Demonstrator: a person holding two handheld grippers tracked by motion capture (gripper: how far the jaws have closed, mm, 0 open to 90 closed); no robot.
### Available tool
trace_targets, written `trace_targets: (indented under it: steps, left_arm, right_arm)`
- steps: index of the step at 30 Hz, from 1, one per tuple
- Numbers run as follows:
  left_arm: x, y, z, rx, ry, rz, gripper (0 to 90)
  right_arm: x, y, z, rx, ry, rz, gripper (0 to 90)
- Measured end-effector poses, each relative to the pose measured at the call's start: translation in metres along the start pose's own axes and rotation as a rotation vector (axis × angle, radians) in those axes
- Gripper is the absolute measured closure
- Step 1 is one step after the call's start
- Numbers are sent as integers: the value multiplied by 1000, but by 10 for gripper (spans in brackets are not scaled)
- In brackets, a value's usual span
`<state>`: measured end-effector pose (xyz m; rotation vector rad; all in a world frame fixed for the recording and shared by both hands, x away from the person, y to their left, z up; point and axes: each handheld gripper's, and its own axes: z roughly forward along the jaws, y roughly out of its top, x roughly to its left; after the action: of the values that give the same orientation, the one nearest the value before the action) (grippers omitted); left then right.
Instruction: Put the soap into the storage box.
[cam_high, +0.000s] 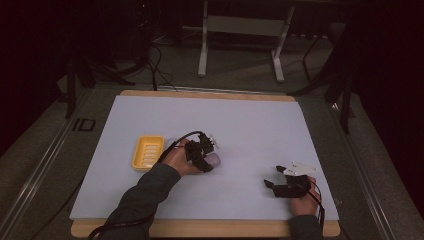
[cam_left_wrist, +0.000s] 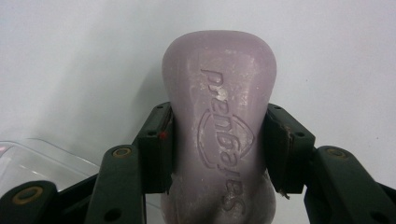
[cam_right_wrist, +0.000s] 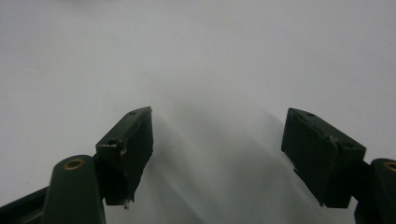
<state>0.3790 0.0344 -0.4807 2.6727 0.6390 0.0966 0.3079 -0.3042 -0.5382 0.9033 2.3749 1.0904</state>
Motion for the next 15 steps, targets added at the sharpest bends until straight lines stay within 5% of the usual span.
trace_targets:
  steps: [15]
  left_arm:
    - [2, -3, -16, -26, 7, -11, 496]
  right_arm:
    - [0, 0, -1, -5, 0, 3, 236]
